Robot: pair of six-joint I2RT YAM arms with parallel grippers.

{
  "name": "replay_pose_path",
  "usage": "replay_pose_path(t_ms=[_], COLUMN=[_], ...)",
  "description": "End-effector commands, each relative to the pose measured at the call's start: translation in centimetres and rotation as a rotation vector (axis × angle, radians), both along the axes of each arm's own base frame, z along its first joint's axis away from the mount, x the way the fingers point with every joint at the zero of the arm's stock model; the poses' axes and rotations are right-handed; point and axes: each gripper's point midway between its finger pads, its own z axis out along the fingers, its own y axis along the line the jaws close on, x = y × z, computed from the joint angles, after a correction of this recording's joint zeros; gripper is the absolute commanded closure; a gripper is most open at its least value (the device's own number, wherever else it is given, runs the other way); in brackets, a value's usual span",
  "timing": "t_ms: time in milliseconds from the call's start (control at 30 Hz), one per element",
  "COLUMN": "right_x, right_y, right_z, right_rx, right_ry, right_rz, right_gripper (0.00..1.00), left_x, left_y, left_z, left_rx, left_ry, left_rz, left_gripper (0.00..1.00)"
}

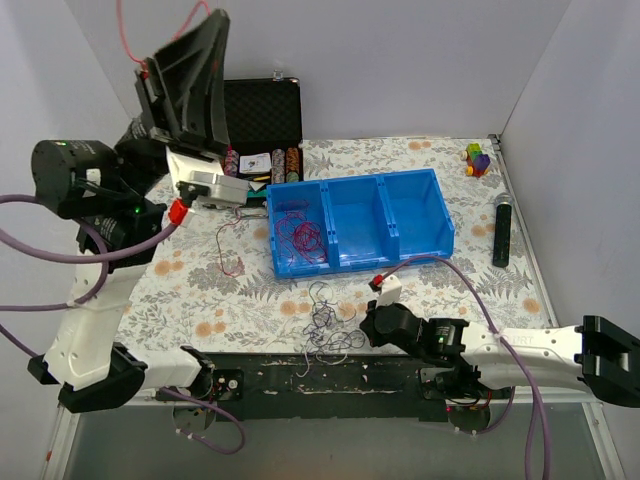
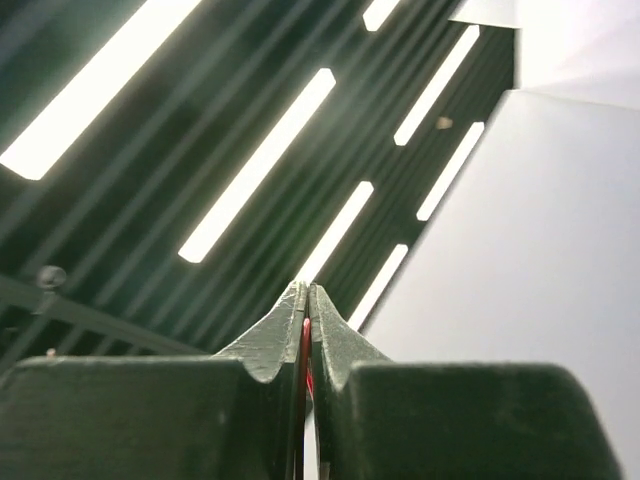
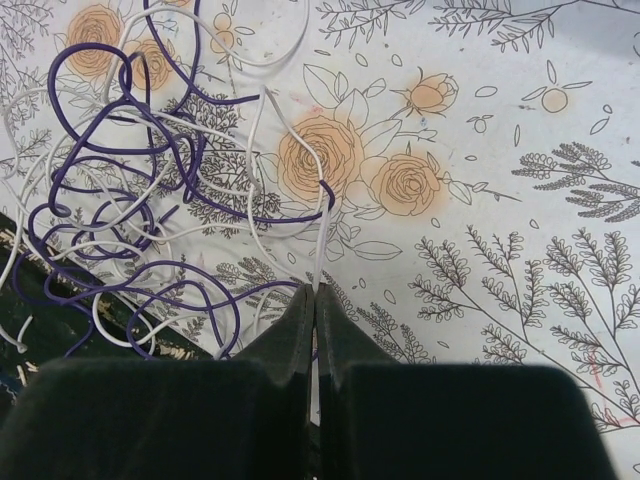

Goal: Untangle the cables

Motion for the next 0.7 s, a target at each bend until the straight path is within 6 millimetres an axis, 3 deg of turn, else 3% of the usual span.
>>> replay_pose_path(t_ms=[0,100,367,667], right_x=[0.7,0.6,0.6,0.6], right_y=[0.9,1.1,1.0,0.4], right_z=[2.3,2.5,3.3,3.9], right_rx=[0.062,0.076,0.121,0.151], right_ry=[-0.036,-0.037,-0.049,-0.066], right_rz=[-0.022,-0.013,-0.016,-0.026], right_gripper=[0.99,0.99,0.99,0.99], left_x=[2.6,5.5,10.4,15.1], left_y=[-1.4,-2.5,-4.3,-5.6], left_z=[-3.8,-6.3,-11.3,-14.6], left_rx=[0.019,0.004,-0.047,-0.049], left_ry=[0.195,0.32,0.488,0.538], left_rz=[-0.067,-0.078,-0.09,-0.053], left_gripper=[1.0,1.0,1.0,1.0])
